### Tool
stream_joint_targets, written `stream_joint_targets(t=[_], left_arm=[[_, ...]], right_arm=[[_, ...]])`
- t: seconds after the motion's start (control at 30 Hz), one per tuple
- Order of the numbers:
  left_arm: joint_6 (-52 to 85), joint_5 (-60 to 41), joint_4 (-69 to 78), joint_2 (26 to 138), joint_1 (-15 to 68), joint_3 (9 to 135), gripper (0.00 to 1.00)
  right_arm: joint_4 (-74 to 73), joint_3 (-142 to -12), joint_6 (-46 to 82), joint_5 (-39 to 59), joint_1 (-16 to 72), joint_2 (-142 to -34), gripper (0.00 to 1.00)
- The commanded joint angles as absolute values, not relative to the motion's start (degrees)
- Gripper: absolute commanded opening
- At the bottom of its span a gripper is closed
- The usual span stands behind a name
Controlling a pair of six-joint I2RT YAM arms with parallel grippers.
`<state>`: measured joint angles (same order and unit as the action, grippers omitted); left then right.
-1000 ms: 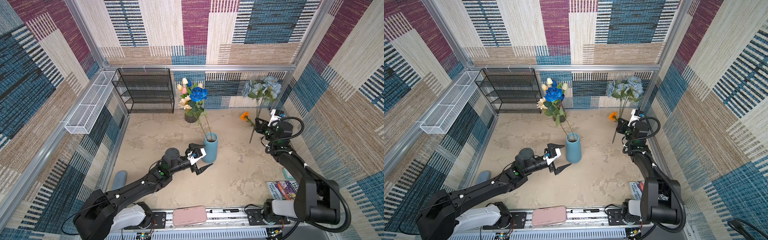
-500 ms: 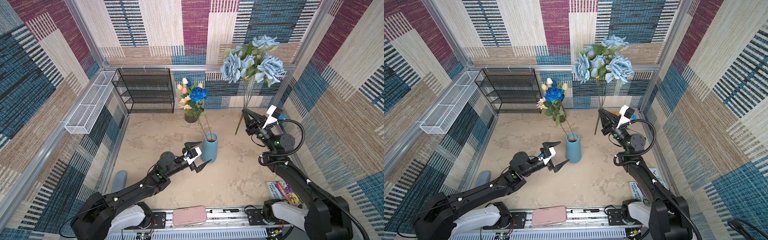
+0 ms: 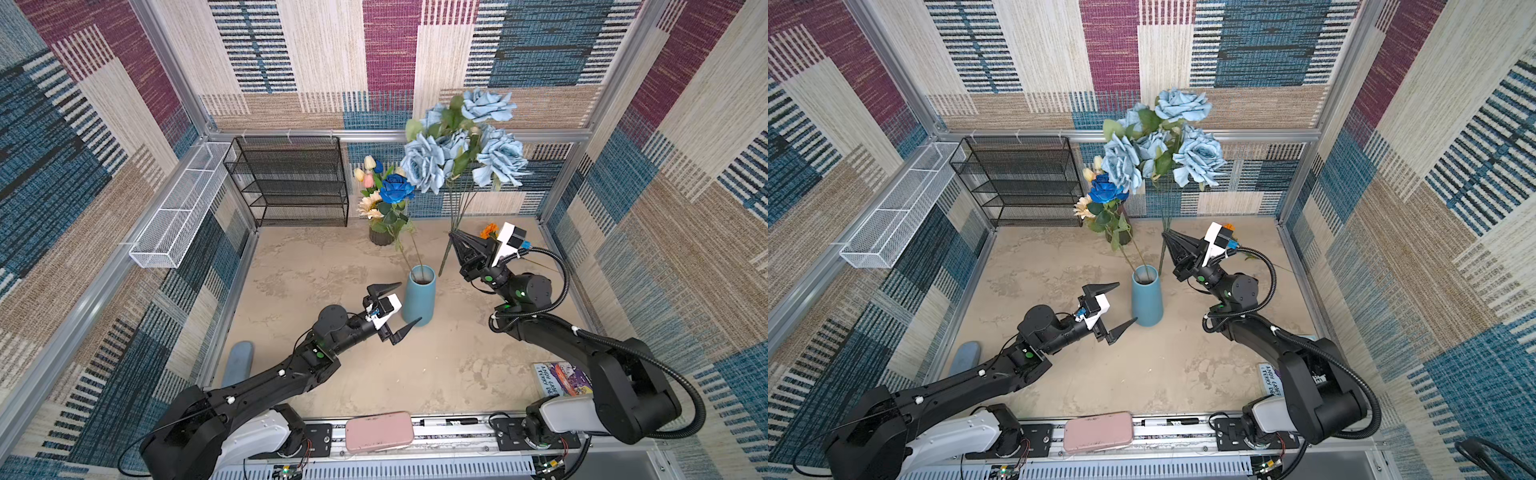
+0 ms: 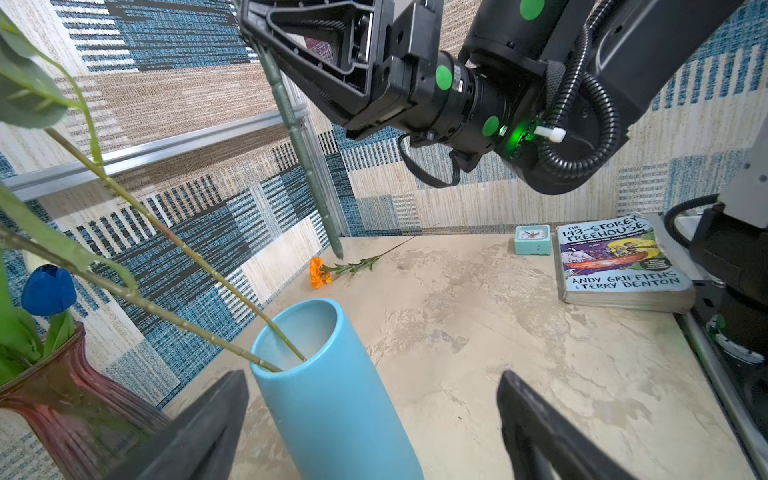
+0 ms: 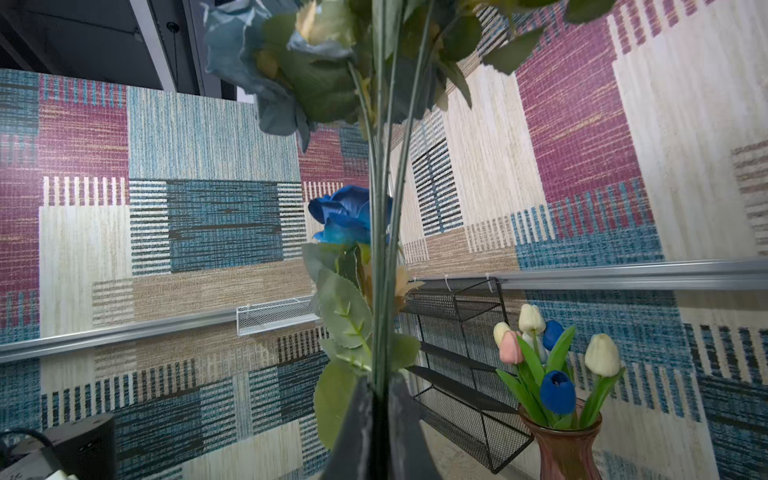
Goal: Arrange the flowers into the vase
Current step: 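Lift the pale blue roses with the right gripper and carry toward the vase, then lower the pale blue rose stems into the light blue vase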
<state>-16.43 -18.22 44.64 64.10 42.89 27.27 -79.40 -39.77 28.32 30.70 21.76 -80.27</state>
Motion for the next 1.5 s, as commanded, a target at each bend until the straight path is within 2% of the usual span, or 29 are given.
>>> stream_joint_targets(t=[0.0,0.4,0.87,0.93,1.03,1.47], left_arm=[[-15.95,-17.75,45.8,64.2,42.89,27.16,0.96],[-17.28,-16.87,43.96,63.81,42.89,27.25,0.96],[-17.54,-17.05,44.22,65.89,42.89,27.95,0.96],[-17.51,-17.14,44.12,66.09,42.89,28.04,0.96],[-17.62,-17.31,43.95,66.31,42.89,28.3,0.96],[-17.61,-17.66,43.86,66.96,42.89,29.0,0.96]], right_arm=[[-93.97,-40.89,26.61,34.18,22.73,-82.47,0.0],[-101.29,-41.43,25.84,34.65,23.77,-90.06,0.0],[-104.94,-35.19,22.55,34.55,24.08,-89.84,0.0],[-104.94,-34.44,22.25,34.07,24.08,-89.44,0.1],[-104.68,-33.48,21.63,33.19,24.08,-88.52,0.33],[-99.91,-27.94,16.0,27.72,24.08,-80.52,0.63]])
